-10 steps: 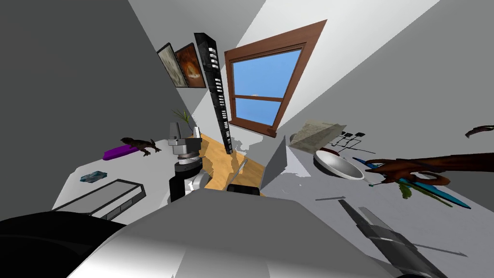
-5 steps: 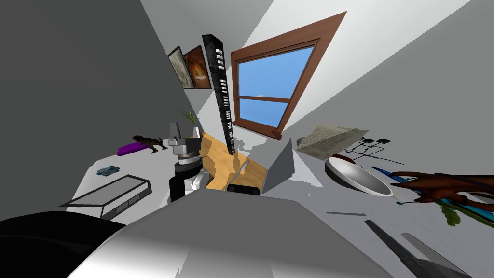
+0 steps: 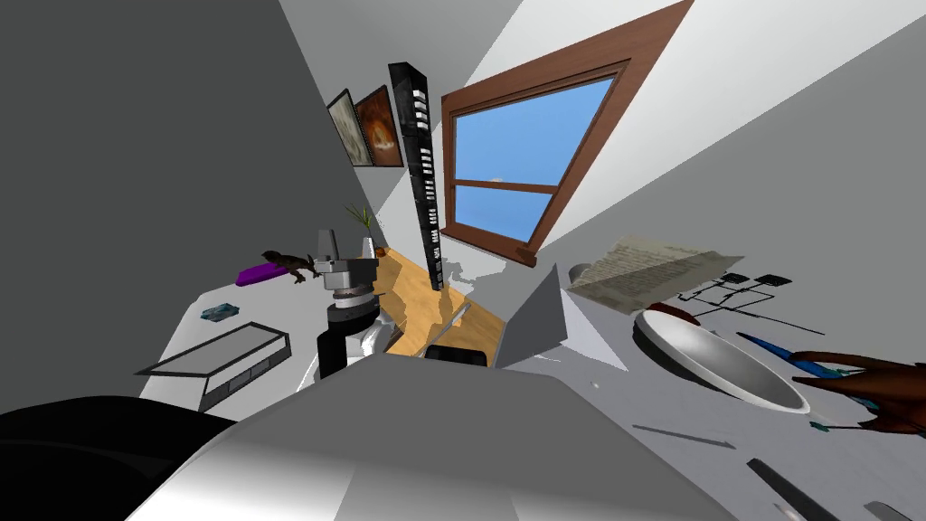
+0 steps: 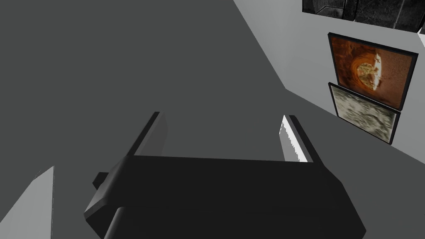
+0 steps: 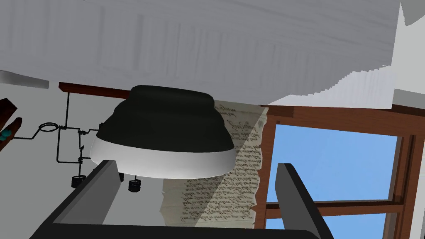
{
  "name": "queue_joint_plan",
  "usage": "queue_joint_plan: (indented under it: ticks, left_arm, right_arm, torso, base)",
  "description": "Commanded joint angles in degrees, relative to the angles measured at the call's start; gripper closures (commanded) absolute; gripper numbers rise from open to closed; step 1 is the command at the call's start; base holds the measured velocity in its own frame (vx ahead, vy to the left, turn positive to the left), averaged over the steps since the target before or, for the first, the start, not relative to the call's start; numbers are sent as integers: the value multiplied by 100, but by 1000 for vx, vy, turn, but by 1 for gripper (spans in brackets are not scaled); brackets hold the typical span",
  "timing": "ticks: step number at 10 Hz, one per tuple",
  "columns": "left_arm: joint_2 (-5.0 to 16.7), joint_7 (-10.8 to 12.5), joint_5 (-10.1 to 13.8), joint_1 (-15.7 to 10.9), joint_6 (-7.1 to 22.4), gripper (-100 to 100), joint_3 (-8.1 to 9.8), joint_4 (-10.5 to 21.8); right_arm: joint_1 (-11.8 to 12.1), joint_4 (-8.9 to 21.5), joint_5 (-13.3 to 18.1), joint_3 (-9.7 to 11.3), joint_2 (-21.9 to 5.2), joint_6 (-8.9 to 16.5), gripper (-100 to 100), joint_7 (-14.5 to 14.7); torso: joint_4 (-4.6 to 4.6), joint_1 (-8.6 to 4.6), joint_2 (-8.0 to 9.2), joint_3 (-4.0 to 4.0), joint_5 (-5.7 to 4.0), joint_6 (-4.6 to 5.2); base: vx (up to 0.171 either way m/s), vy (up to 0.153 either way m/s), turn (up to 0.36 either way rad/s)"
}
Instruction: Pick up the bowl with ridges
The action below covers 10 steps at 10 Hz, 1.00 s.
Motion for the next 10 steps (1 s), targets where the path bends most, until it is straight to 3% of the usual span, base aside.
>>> queue_joint_plan:
  ticks: [1,2,3,4,5,6,7,8,10]
  left_arm:
    - [0,0,0,0,0,0,0,0]
    - [0,0,0,0,0,0,0,0]
    - [0,0,0,0,0,0,0,0]
    - [0,0,0,0,0,0,0,0]
    - [0,0,0,0,0,0,0,0]
    - [0,0,0,0,0,0,0,0]
    - [0,0,0,0,0,0,0,0]
    - [0,0,0,0,0,0,0,0]
    - [0,0,0,0,0,0,0,0]
  right_arm:
    - [286,98,53,-250,-95,-74,-100,77]
    - [391,98,53,-250,-95,-74,-100,77]
    - [573,170,98,-446,-189,-115,-100,142]
    - [689,170,98,-446,-189,-115,-100,142]
    - [888,232,139,-624,-287,-149,-100,207]
    - [982,232,139,-624,-287,-149,-100,207]
    - [1194,281,174,-784,-387,-175,-100,273]
    - [1270,281,174,-784,-387,-175,-100,273]
    - [1686,345,230,-1045,-594,-204,-100,405]
  torso:
    - [0,0,0,0,0,0]
    - [-1,-1,-4,-2,0,-2]
    - [0,4,1,1,1,1]
    - [0,7,-2,-1,2,-1]
    - [0,6,1,1,1,1]
    - [0,5,-1,-1,1,-1]
    - [1,4,2,1,0,1]
    - [0,2,2,1,1,-1]
    - [0,4,0,0,0,-1]
  base:
    - [68,16,124]
    - [51,26,60]
    - [58,33,94]
    - [51,26,58]
    - [58,23,80]
    - [48,20,64]
    - [46,17,89]
    - [45,13,64]
    - [65,20,110]
